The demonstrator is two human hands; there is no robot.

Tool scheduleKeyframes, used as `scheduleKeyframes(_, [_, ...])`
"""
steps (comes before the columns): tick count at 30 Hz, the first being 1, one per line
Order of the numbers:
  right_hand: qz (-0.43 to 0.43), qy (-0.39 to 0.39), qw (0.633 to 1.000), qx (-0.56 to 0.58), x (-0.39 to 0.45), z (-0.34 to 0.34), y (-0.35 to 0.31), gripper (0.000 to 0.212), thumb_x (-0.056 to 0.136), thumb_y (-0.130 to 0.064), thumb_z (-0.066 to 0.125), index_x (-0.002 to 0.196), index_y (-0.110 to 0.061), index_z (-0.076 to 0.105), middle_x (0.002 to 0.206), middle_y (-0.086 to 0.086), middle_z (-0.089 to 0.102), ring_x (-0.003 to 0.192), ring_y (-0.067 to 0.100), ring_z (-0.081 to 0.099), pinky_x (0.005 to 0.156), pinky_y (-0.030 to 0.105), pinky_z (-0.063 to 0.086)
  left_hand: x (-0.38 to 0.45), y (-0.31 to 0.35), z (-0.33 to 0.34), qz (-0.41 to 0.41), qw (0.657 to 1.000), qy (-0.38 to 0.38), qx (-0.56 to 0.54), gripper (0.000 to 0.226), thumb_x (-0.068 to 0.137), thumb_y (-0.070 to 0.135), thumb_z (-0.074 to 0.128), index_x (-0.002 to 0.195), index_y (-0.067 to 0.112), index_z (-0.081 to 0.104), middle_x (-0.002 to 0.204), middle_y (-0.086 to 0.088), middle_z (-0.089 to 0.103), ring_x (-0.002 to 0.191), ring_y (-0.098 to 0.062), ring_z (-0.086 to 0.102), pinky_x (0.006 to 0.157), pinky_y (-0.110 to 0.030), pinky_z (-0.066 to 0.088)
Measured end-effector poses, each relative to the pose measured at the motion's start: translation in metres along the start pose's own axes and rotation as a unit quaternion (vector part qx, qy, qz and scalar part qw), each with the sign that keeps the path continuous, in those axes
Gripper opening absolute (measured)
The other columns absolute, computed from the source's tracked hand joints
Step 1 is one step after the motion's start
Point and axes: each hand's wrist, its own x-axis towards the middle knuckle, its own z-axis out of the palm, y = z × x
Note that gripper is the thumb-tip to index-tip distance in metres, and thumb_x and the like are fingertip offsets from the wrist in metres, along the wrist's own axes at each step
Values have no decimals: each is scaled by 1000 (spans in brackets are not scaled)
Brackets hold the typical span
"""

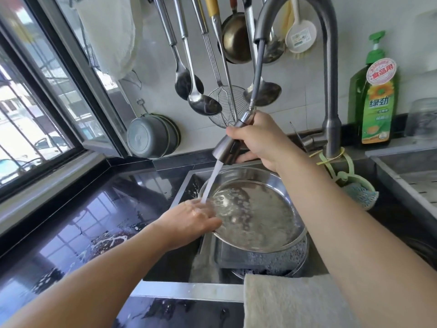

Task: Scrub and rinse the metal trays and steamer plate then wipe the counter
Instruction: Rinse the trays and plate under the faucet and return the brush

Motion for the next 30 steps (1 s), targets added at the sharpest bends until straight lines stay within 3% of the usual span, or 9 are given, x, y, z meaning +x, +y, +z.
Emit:
scheduleKeyframes(9, [-68, 105, 992, -34, 14, 6, 19, 27, 88, -24, 75, 101, -21, 52, 106, 3, 65, 97, 23, 69, 74, 47, 64, -14, -5, -2, 28, 999, 5, 42, 15, 98, 7, 57, 97, 22, 54, 87, 1, 65, 82, -25, 60, 97, -41, 53])
scheduleKeyframes(13, [-103, 162, 967, -169, 13, -6, 22, 33, 94, -26, 71, 119, -16, 52, 110, -3, 64, 99, 15, 63, 81, 26, 49, -14, -5, -13, 47, 997, 40, 56, 19, 96, 4, 63, 90, 21, 56, 74, 3, 53, 72, -22, 51, 85, -34, 53])
scheduleKeyframes(16, [-111, 191, 938, -267, 12, -18, 22, 39, 95, -26, 70, 127, -13, 50, 106, -3, 59, 94, 14, 54, 81, 28, 43, -15, -5, -17, 68, 995, 16, 70, 18, 92, 8, 68, 89, 22, 57, 73, 4, 54, 71, -22, 53, 83, -32, 53])
scheduleKeyframes(20, [-62, 135, 923, -356, 9, -34, 14, 37, 92, -31, 71, 121, -18, 51, 107, 0, 62, 94, 23, 61, 85, 39, 53, -11, -4, -19, 68, 993, -15, 100, 18, 85, 13, 71, 79, 25, 59, 68, 5, 53, 66, -22, 53, 71, -31, 49])
scheduleKeyframes(22, [-26, 98, 932, -349, 1, -41, 2, 32, 89, -29, 72, 112, -19, 52, 103, 3, 61, 91, 29, 64, 79, 48, 61, -13, -2, -13, 66, 991, -18, 118, 18, 85, 13, 72, 77, 26, 61, 70, 5, 55, 69, -22, 54, 69, -32, 49])
scheduleKeyframes(25, [7, 44, 957, -287, -9, -44, -9, 20, 89, -21, 72, 99, -15, 56, 100, 8, 64, 87, 30, 68, 63, 51, 63, -19, 5, 3, 56, 991, -4, 124, 14, 93, 16, 61, 83, 25, 63, 87, 2, 66, 78, -22, 57, 72, -36, 51])
scheduleKeyframes(30, [2, -36, 990, -133, -14, -22, -11, 12, 93, -14, 71, 92, -12, 59, 96, 12, 71, 87, 27, 74, 63, 54, 63, -17, 20, 15, -27, 990, 89, 106, 12, 85, 12, 66, 80, 22, 62, 76, 1, 56, 70, -23, 54, 64, -34, 48])
